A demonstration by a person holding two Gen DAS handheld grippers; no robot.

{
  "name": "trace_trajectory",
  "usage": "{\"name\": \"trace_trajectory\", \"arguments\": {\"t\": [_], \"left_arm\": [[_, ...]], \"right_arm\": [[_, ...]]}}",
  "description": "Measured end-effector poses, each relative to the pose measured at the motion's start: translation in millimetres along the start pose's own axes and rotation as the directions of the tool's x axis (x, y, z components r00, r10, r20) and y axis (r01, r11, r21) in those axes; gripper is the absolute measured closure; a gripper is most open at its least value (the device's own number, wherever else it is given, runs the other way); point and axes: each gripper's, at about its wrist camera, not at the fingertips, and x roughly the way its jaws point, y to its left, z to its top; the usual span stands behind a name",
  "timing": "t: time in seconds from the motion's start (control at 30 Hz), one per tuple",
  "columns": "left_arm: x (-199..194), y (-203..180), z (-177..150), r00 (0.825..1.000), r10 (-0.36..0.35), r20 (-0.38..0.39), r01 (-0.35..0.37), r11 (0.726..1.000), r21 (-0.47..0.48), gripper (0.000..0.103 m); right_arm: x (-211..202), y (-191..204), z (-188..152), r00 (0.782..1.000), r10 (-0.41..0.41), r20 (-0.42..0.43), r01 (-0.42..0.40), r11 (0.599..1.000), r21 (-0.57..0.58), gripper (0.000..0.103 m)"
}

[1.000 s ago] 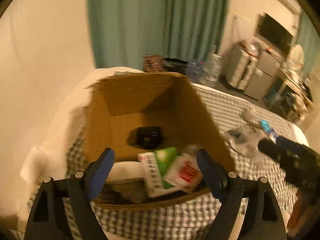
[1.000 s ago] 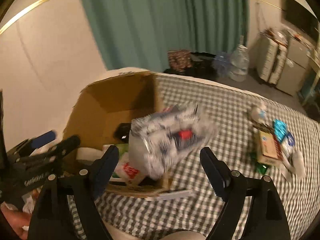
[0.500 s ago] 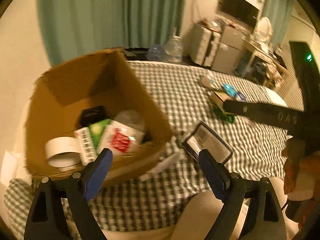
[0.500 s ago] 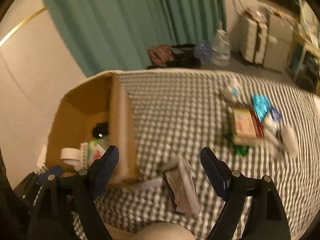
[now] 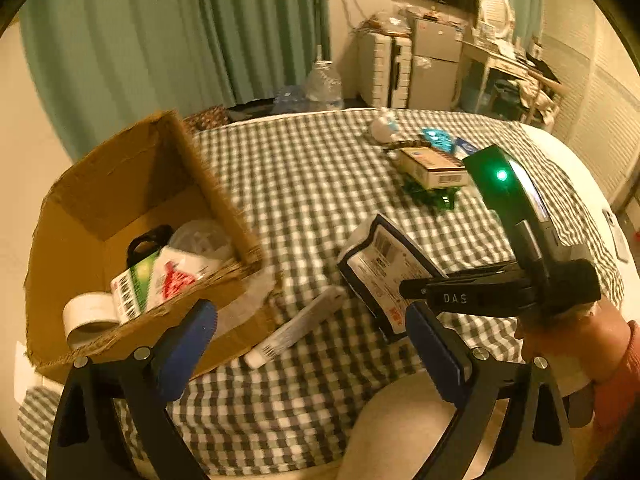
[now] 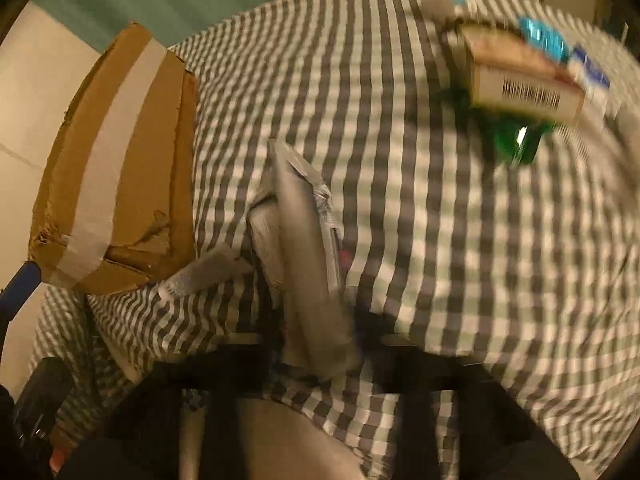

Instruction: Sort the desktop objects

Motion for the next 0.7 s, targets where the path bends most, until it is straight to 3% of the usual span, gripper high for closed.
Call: {"name": "trace_trajectory", "arguments": {"t": [0.1,0.27,0.43,0.5,0.63,0.67,0.7], "left_arm": [[10.4,-17.9,4.1,1.0,-0.006,-0.004,0.006,0.999,0.044,0.005],[40.2,-39.6,4.6,0.997,-0.077,-0.033,0.079,0.993,0.086,0.005],[79.6,-47.4,4.7,0.997,-0.068,-0.04,0.074,0.98,0.182,0.006],[98.6,-38.9,0.2,0.999,-0.026,-0.048,0.035,0.981,0.189,0.01],[126.2,-55.1,-20.1,0.994,0.019,-0.107,0.02,0.934,0.356,0.015],[134.7,-50.0,-21.4,0.99,-0.004,-0.142,0.05,0.945,0.323,0.015],[143.2,-39.5,-20.2,0.987,-0.016,-0.162,0.058,0.964,0.26,0.028]], "right_arm": [[-17.9,-16.1,-5.5,0.999,0.004,0.048,-0.005,1.0,0.008,0.089],[-56.1,-57.6,-10.7,0.99,-0.036,0.138,0.025,0.997,0.075,0.089],[-73.6,-86.0,-8.4,0.982,-0.033,0.188,0.009,0.992,0.126,0.088],[-74.9,-94.7,-7.8,0.981,-0.019,0.193,-0.01,0.989,0.15,0.087],[-66.2,-98.9,-8.7,0.982,0.006,0.19,-0.036,0.988,0.152,0.087],[-64.0,-100.0,-8.2,0.982,0.01,0.186,-0.039,0.988,0.151,0.087],[-62.6,-99.4,-7.7,0.983,0.013,0.186,-0.041,0.988,0.148,0.087]]}}
